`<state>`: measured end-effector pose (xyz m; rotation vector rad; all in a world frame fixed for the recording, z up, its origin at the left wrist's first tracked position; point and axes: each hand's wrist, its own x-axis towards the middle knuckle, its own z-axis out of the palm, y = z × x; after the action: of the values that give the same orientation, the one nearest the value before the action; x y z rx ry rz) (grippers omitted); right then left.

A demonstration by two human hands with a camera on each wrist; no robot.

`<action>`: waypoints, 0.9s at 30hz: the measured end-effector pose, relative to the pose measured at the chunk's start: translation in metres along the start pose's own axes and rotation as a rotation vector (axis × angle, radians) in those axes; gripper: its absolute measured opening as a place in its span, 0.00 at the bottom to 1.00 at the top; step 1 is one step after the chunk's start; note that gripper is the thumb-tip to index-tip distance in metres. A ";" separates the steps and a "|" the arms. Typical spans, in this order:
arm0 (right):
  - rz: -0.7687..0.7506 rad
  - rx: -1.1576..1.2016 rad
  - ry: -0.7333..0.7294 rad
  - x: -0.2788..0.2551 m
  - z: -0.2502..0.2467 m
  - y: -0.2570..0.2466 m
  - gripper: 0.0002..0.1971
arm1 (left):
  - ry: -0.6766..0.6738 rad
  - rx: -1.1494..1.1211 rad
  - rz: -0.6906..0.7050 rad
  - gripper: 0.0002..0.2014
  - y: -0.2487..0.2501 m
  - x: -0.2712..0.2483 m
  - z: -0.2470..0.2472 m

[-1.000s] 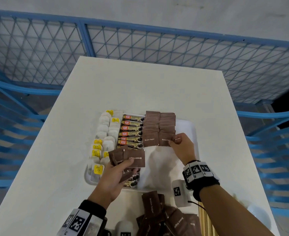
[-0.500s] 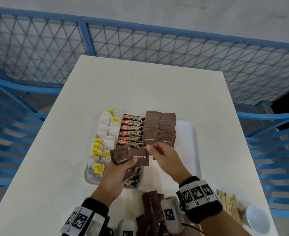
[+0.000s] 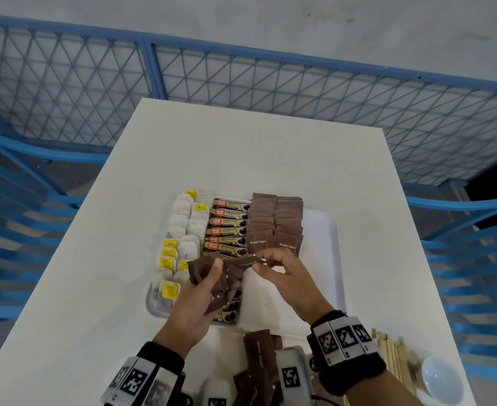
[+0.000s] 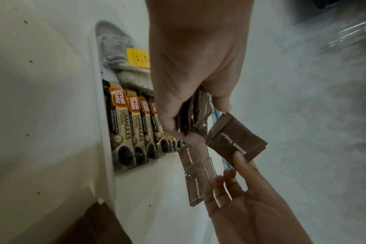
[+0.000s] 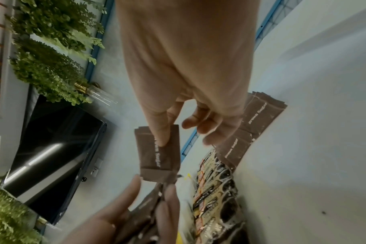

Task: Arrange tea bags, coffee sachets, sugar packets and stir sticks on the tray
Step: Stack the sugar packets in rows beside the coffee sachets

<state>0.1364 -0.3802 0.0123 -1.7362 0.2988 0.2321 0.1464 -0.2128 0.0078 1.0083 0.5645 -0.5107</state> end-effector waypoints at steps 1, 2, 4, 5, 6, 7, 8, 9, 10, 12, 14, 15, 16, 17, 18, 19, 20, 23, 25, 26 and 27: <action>-0.017 -0.032 0.000 -0.001 -0.001 0.000 0.06 | -0.001 -0.003 -0.006 0.14 0.001 0.000 0.001; -0.023 -0.030 -0.010 -0.001 -0.001 0.000 0.06 | -0.001 -0.005 -0.012 0.13 0.001 -0.001 0.001; -0.022 -0.001 -0.048 -0.002 -0.003 0.000 0.07 | -0.005 -0.012 -0.014 0.09 0.001 -0.001 0.001; -0.024 0.008 -0.068 -0.002 -0.003 0.001 0.08 | -0.007 -0.012 -0.010 0.07 0.001 -0.001 0.001; -0.026 0.026 -0.090 -0.003 -0.003 0.000 0.10 | -0.003 -0.004 -0.006 0.06 0.002 -0.001 0.001; -0.019 0.054 -0.107 -0.004 -0.003 0.001 0.11 | 0.005 0.010 -0.004 0.06 0.001 -0.001 0.000; 0.000 0.099 -0.122 -0.004 -0.004 0.001 0.12 | 0.011 0.024 -0.002 0.07 0.001 -0.002 0.000; 0.027 0.149 -0.135 -0.005 -0.004 -0.001 0.12 | 0.013 0.032 0.000 0.07 0.001 -0.002 -0.001; 0.052 0.191 -0.147 -0.005 -0.004 -0.001 0.11 | 0.016 0.031 0.003 0.08 0.001 -0.002 -0.001; 0.063 0.209 -0.144 -0.006 -0.002 0.000 0.09 | 0.030 0.023 0.008 0.09 0.000 -0.002 -0.002; 0.035 0.179 -0.123 -0.005 0.000 0.004 0.07 | 0.041 0.018 0.015 0.10 -0.001 -0.001 -0.001; 0.030 0.168 -0.111 -0.004 0.000 0.005 0.09 | 0.047 0.010 0.020 0.10 -0.001 -0.001 -0.001; 0.040 0.163 -0.101 -0.003 0.000 0.007 0.12 | 0.055 0.000 0.026 0.09 -0.001 -0.001 -0.001; 0.057 0.149 -0.086 -0.001 -0.002 0.008 0.15 | 0.062 -0.006 0.031 0.08 0.000 -0.001 -0.002; 0.073 0.124 -0.061 0.001 -0.004 0.009 0.17 | 0.065 -0.007 0.034 0.07 0.000 -0.001 -0.004; 0.085 0.097 -0.028 0.004 -0.006 0.011 0.15 | 0.064 -0.007 0.036 0.07 0.001 0.000 -0.005; 0.099 0.079 0.011 0.006 -0.009 0.013 0.13 | 0.064 -0.014 0.037 0.07 0.001 0.000 -0.007; 0.111 0.046 0.111 0.016 -0.014 0.021 0.08 | 0.083 -0.067 0.031 0.07 0.001 0.001 -0.012; 0.116 0.018 0.155 0.025 -0.017 0.027 0.09 | 0.089 -0.108 0.014 0.06 0.002 0.001 -0.014; 0.119 0.000 0.170 0.029 -0.018 0.029 0.09 | 0.086 -0.121 0.003 0.06 0.002 0.001 -0.014; 0.118 -0.019 0.180 0.034 -0.019 0.030 0.09 | 0.082 -0.130 -0.006 0.06 0.003 0.001 -0.013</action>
<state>0.1584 -0.4064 -0.0233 -1.7636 0.5331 0.1648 0.1464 -0.1998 0.0033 0.9066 0.6661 -0.4337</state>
